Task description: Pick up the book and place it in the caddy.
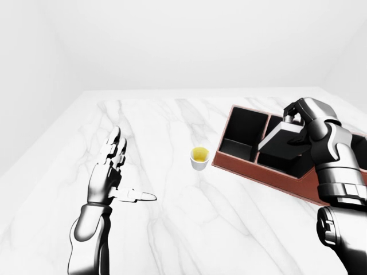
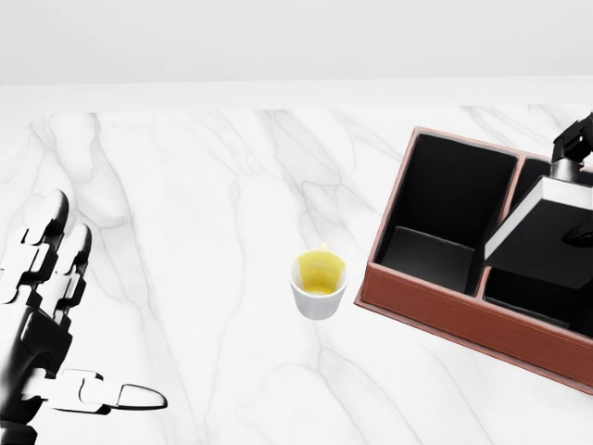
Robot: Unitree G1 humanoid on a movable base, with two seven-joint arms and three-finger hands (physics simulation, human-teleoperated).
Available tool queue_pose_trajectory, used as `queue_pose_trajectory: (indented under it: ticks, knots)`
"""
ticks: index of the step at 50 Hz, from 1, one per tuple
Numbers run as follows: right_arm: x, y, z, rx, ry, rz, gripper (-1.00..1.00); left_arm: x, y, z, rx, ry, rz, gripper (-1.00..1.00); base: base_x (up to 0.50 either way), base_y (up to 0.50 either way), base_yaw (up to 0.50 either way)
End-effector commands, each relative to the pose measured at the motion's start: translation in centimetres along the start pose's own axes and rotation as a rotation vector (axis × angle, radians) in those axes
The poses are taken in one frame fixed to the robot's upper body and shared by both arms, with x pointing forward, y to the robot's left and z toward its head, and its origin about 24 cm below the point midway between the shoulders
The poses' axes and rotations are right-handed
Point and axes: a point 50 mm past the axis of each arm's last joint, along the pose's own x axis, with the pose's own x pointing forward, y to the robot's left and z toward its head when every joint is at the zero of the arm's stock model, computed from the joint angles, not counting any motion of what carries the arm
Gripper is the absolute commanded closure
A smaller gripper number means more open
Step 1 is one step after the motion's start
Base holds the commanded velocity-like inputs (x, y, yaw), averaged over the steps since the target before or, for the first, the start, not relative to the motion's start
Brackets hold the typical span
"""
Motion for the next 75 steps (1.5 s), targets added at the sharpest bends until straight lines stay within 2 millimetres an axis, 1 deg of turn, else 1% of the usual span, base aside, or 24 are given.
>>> queue_pose_trajectory:
  ticks: [1, 20, 32, 33, 34, 40, 48, 62, 75]
  knots:
    - [0.6, -0.1, -1.0, -0.048, 0.060, -0.030, 1.00, 0.0, 0.2, -0.3, -0.002, 0.012, 0.006, -1.00, 0.00, 0.00, 0.00]
    - [1.0, 0.5, -2.6, -0.029, 0.131, -0.034, 1.00, -0.2, 0.5, -0.6, -0.005, 0.025, 0.018, -1.00, 0.00, 0.00, 0.00]
    - [1.3, 1.5, -2.5, -0.012, 0.155, -0.041, 1.00, -0.4, 0.7, -0.8, -0.007, 0.036, 0.027, -1.00, 0.00, 0.00, 0.00]
    - [1.4, 1.3, -2.5, -0.016, 0.158, -0.041, 1.00, -0.4, 0.7, -0.8, -0.006, 0.035, 0.028, -1.00, 0.00, 0.00, 0.00]
    - [1.4, 1.7, -2.5, -0.008, 0.163, -0.042, 1.00, -0.5, 0.8, -0.8, -0.007, 0.035, 0.029, -1.00, 0.00, 0.00, 0.00]
    - [1.6, 2.2, -2.4, -0.001, 0.176, -0.041, 1.00, -0.6, 1.0, -1.0, -0.009, 0.043, 0.037, -1.00, 0.00, 0.00, 0.00]
    - [1.5, 2.3, -3.1, -0.020, 0.206, -0.044, 1.00, -0.7, 1.3, -1.1, -0.009, 0.047, 0.050, -1.00, 0.00, 0.00, 0.00]
    - [1.7, 1.5, -2.8, -0.058, 0.199, -0.058, 1.00, -0.7, 1.4, -1.2, -0.009, 0.048, 0.055, -1.00, 0.00, 0.00, 0.00]
    - [1.8, 2.2, -2.7, -0.085, 0.207, -0.065, 1.00, -1.0, 1.6, -1.5, -0.009, 0.054, 0.067, -1.00, 0.00, 0.00, 0.00]
